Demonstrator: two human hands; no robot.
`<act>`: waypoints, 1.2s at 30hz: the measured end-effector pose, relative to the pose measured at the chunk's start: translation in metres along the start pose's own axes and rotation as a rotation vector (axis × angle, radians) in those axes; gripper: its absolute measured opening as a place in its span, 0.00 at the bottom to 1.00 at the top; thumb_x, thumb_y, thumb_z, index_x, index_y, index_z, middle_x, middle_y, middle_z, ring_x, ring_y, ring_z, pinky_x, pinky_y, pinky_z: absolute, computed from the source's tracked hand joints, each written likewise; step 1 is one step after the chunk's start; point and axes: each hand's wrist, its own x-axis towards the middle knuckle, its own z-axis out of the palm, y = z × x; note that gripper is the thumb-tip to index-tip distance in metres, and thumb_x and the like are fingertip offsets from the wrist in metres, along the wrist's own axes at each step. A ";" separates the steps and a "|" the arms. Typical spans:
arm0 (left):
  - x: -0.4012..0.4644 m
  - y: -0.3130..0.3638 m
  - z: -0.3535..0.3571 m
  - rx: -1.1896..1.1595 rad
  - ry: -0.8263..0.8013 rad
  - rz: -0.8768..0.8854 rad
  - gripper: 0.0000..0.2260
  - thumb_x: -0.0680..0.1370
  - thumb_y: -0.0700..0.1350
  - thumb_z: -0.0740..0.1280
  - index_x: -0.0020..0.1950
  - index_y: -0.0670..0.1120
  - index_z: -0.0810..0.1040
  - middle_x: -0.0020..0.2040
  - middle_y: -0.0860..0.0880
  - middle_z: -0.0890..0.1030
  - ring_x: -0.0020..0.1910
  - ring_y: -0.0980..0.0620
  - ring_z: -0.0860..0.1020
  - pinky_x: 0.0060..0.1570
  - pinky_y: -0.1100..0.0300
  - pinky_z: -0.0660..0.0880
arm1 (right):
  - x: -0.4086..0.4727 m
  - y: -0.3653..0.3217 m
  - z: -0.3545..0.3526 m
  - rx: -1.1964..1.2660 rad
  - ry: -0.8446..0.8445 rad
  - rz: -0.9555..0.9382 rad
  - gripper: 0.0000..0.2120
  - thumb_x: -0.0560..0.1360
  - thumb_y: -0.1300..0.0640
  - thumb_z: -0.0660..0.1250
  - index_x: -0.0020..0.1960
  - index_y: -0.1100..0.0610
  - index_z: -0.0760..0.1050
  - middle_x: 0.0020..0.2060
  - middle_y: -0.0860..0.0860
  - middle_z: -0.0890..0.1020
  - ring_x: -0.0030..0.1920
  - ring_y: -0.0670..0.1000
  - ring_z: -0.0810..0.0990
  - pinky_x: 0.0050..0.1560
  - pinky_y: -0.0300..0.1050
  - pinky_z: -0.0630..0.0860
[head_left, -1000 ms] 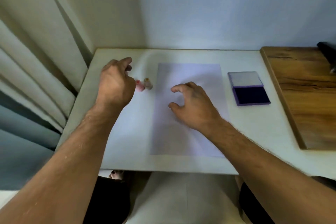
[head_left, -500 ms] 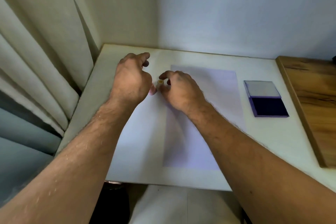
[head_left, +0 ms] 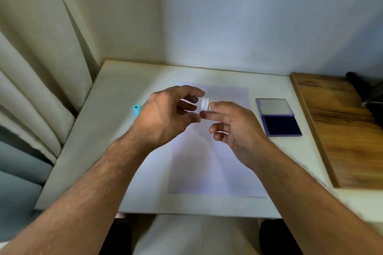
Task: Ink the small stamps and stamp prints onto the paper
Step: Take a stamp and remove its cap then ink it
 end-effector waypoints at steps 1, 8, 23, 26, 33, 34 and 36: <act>-0.001 0.001 0.002 -0.032 0.008 -0.018 0.18 0.70 0.41 0.76 0.56 0.57 0.80 0.50 0.58 0.82 0.47 0.64 0.82 0.48 0.63 0.79 | 0.000 0.002 -0.003 -0.006 -0.018 0.016 0.13 0.75 0.50 0.68 0.55 0.57 0.80 0.43 0.53 0.87 0.34 0.52 0.76 0.38 0.47 0.73; 0.012 0.002 0.012 -0.080 -0.004 -0.001 0.17 0.70 0.44 0.77 0.55 0.59 0.81 0.50 0.58 0.82 0.40 0.61 0.83 0.37 0.68 0.75 | 0.022 0.013 -0.011 -0.118 -0.158 0.007 0.23 0.81 0.45 0.58 0.49 0.64 0.80 0.42 0.59 0.86 0.36 0.55 0.75 0.35 0.46 0.72; 0.048 -0.011 0.029 -0.058 0.010 -0.108 0.12 0.71 0.44 0.76 0.49 0.60 0.84 0.40 0.62 0.85 0.39 0.62 0.83 0.40 0.67 0.76 | 0.052 0.018 -0.021 0.318 -0.074 0.037 0.11 0.76 0.56 0.68 0.47 0.65 0.82 0.35 0.58 0.83 0.31 0.50 0.80 0.35 0.41 0.81; 0.048 -0.010 0.028 -0.107 0.005 -0.144 0.12 0.69 0.43 0.77 0.47 0.59 0.85 0.41 0.59 0.85 0.39 0.58 0.84 0.42 0.64 0.77 | 0.053 0.016 -0.024 0.318 -0.099 0.031 0.10 0.76 0.58 0.69 0.48 0.66 0.82 0.35 0.59 0.83 0.32 0.51 0.81 0.36 0.42 0.81; 0.037 -0.015 0.017 -0.180 0.025 -0.208 0.14 0.67 0.39 0.78 0.46 0.58 0.85 0.40 0.57 0.86 0.41 0.55 0.85 0.48 0.59 0.81 | 0.047 0.018 -0.019 0.269 -0.156 0.005 0.07 0.74 0.62 0.70 0.51 0.63 0.83 0.39 0.60 0.86 0.37 0.54 0.84 0.40 0.44 0.82; 0.036 -0.016 0.015 -0.217 0.025 -0.217 0.14 0.67 0.39 0.78 0.46 0.57 0.85 0.40 0.55 0.87 0.40 0.54 0.85 0.48 0.58 0.81 | 0.047 0.018 -0.018 0.268 -0.155 0.000 0.07 0.74 0.64 0.70 0.51 0.63 0.83 0.41 0.61 0.86 0.38 0.55 0.85 0.41 0.44 0.82; 0.035 -0.018 0.009 -0.256 0.009 -0.233 0.14 0.67 0.37 0.78 0.46 0.55 0.85 0.39 0.52 0.87 0.37 0.51 0.85 0.45 0.60 0.81 | 0.047 0.018 -0.016 0.282 -0.145 -0.003 0.09 0.72 0.66 0.71 0.53 0.62 0.82 0.42 0.61 0.86 0.40 0.56 0.86 0.42 0.45 0.82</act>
